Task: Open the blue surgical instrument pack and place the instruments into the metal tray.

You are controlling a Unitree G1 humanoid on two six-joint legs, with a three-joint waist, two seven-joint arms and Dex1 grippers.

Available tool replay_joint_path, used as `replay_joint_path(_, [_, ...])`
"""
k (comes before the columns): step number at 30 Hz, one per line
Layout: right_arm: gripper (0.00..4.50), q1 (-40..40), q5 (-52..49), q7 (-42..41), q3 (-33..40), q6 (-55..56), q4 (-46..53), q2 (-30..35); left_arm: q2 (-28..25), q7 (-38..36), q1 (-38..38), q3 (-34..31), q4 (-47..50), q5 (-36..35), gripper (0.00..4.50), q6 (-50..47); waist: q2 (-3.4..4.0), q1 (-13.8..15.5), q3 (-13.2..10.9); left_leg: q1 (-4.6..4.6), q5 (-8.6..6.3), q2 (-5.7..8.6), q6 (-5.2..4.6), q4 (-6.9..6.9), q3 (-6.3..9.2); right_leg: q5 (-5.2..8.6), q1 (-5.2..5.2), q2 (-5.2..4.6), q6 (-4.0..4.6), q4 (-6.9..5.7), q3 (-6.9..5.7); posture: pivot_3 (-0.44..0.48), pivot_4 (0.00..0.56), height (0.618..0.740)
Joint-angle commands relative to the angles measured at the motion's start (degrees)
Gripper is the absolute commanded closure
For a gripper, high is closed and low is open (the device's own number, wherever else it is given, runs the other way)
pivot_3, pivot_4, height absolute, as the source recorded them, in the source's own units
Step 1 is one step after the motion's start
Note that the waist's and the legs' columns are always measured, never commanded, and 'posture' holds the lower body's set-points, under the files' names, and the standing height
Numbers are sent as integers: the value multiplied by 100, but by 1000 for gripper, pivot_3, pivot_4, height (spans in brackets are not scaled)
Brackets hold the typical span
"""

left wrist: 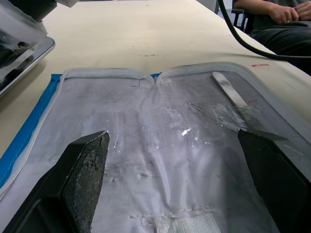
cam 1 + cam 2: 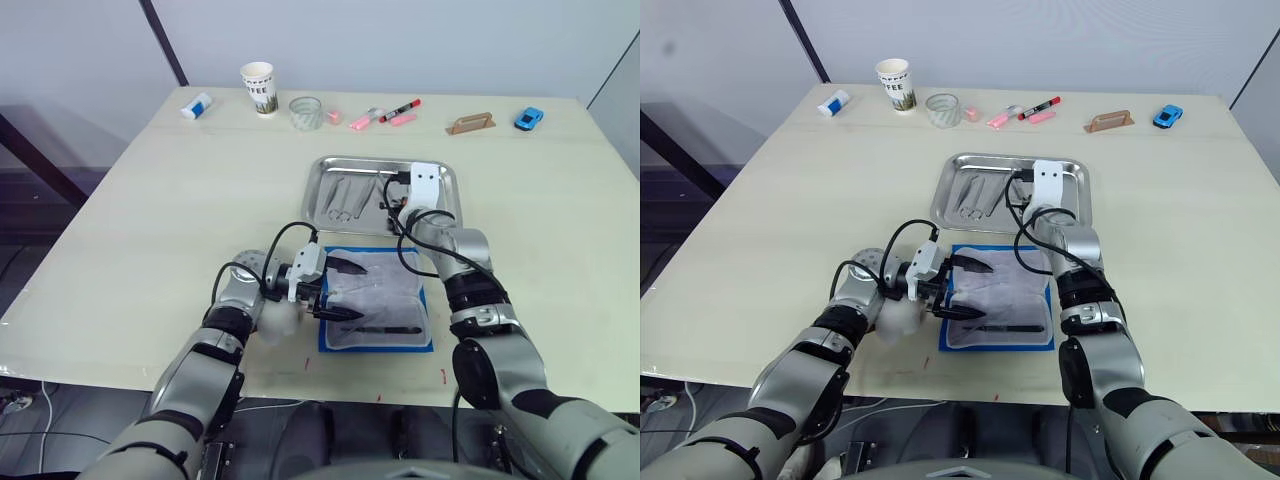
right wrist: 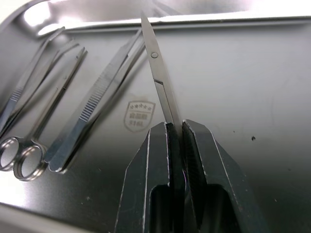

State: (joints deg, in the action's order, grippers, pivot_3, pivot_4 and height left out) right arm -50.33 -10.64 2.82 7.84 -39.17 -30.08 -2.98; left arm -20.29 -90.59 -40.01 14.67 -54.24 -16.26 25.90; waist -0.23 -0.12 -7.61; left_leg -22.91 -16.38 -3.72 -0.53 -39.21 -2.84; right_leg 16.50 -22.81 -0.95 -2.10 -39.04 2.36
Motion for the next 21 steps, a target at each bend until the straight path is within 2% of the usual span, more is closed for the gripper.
replay_joint_path(1, [4295, -12, -56, -29, 25, -38, 233, 13, 85, -191, 192, 145, -301, 266, 0, 3, 0, -3, 0, 0, 0, 0, 0, 0, 0, 0, 0, 0, 0, -1, 0, 0, 150, 718])
replay_joint_path(4, [4295, 3, -61, -64, 9, -65, 248, 17, 72, -191, 205, 146, -290, 273, 0, 2, 1, -8, 0, 1, 0, 0, 0, 0, 1, 0, 0, 0, 0, -1, 0, 0, 150, 718])
replay_joint_path(5, [3546, 7, -64, -80, 2, -64, 253, 17, 69, -191, 207, 146, -290, 276, 0, 2, 1, -11, 0, 1, 0, 0, -1, 0, 1, 0, 0, 0, 0, -1, 0, 0, 150, 718])
replay_joint_path(6, [3299, 14, -72, -117, -12, -56, 272, 14, 66, -191, 208, 145, -292, 280, 0, 2, 1, -13, 0, 1, 0, 0, -1, 0, 1, 0, 1, 0, 0, -1, 0, 0, 150, 718])
replay_joint_path(7, [2738, 19, -95, -145, -9, -64, 292, 3, 62, -191, 209, 144, -292, 279, 0, 2, 1, -14, 0, 1, 0, 0, -1, 0, 1, 0, 1, 0, 0, -1, 0, 0, 150, 718])
replay_joint_path(13, [286, 41, -46, -287, -114, 33, 524, 40, 55, -191, 210, 144, -308, 289, 0, 12, 3, -25, 0, 1, 1, 0, -1, 0, 2, 0, 1, 0, 0, -2, 0, 0, 150, 718])
replay_joint_path(14, [57, 47, -54, -322, -125, 76, 637, 47, 53, -191, 208, 144, -311, 292, 0, 14, 3, -26, 0, 1, 1, 0, -1, 0, 2, 0, 1, 0, 0, -1, 0, 0, 150, 718])
replay_joint_path(19, [57, 330, -38, -889, -441, 147, 1595, 382, 53, -191, 189, 137, -340, 314, 0, 23, 6, -31, -2, 0, 1, 3, -2, 0, 6, 0, 2, 0, -1, 0, 2, 0, 150, 718])
replay_joint_path(21, [57, 639, -186, -1553, -643, 442, 2175, 622, 50, -191, 198, 146, -327, 319, 0, 30, 6, -29, -2, 0, 1, 5, -2, 0, 8, 0, 3, 1, -1, 0, 3, 0, 150, 718])
